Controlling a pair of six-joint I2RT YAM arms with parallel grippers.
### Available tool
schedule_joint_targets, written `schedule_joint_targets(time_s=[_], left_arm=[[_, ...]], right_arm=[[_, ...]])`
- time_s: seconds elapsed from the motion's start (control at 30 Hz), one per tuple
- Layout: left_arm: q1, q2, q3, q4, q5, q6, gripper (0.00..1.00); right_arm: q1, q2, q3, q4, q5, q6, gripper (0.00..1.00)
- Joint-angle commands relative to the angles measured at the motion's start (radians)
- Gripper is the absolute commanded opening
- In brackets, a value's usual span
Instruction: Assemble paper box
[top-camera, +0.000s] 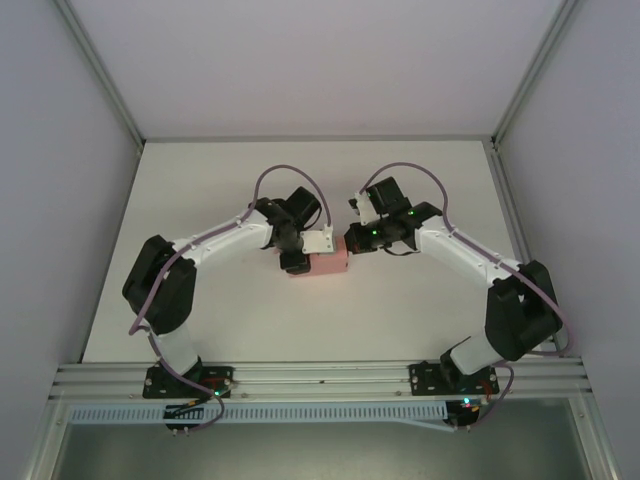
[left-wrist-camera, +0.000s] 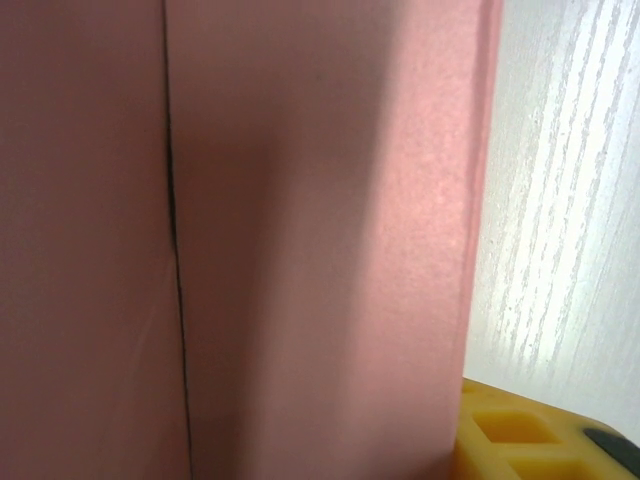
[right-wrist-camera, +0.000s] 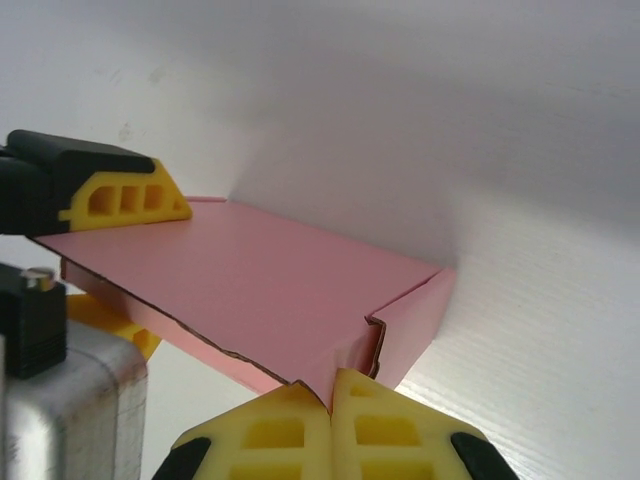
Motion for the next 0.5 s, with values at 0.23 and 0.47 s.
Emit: schedule_joint_targets(time_s=[0.23,0.47], left_arm=[[0.001,0.005,0.023,0.024,-0.005,-0.016,0.47],[0.001,0.006,0.026,0.033,-0.002,-0.024,0.47]], right_arm=[[0.035,-0.030,-0.117,0.083,0.212,-0.044,0.00],[0.073,-0.050,-0.152,0.121,0.262,-0.044,0.00]])
